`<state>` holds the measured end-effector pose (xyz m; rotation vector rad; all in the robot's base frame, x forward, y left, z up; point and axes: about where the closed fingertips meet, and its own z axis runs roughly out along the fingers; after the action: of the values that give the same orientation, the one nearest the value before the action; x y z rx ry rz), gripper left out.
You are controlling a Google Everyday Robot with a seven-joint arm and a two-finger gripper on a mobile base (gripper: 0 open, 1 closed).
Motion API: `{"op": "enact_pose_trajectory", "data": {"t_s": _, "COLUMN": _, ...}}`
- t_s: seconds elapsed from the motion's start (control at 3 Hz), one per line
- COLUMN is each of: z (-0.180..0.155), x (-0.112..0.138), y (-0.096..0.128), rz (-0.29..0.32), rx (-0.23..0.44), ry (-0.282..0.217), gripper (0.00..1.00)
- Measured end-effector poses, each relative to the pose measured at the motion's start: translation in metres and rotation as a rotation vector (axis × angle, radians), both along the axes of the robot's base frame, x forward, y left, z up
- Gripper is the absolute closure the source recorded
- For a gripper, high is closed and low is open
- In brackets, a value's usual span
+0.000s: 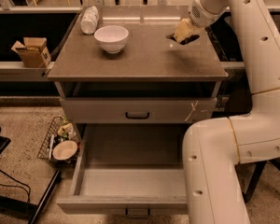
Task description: Place rxbar chocolate into middle drawer
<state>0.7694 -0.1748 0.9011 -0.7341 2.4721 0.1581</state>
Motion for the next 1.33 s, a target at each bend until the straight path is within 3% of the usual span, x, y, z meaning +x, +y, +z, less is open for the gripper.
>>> {"op": "enact_pose_trajectory", "data": {"t_s": 0.33, "z": 0.000, "x": 0.004, "y": 0.002, "rz": 0.000, "rx": 0.003, "ry": -0.011, "gripper": 1.00}}
{"op": "enact_pose_trajectory", "data": {"t_s": 1.0, "z": -0.017, "x": -0.019, "y": 0.017, "rz": 0.056, "rx": -0.073, "ry": 0.085, "gripper": 1.00}}
{"op": "enact_pose_trajectory", "data": {"t_s": 1.33, "z": -0.018, "x": -0.035, "y": 0.037, "rz": 0.104, "rx": -0.088, "ry": 0.115, "gripper": 1.00}}
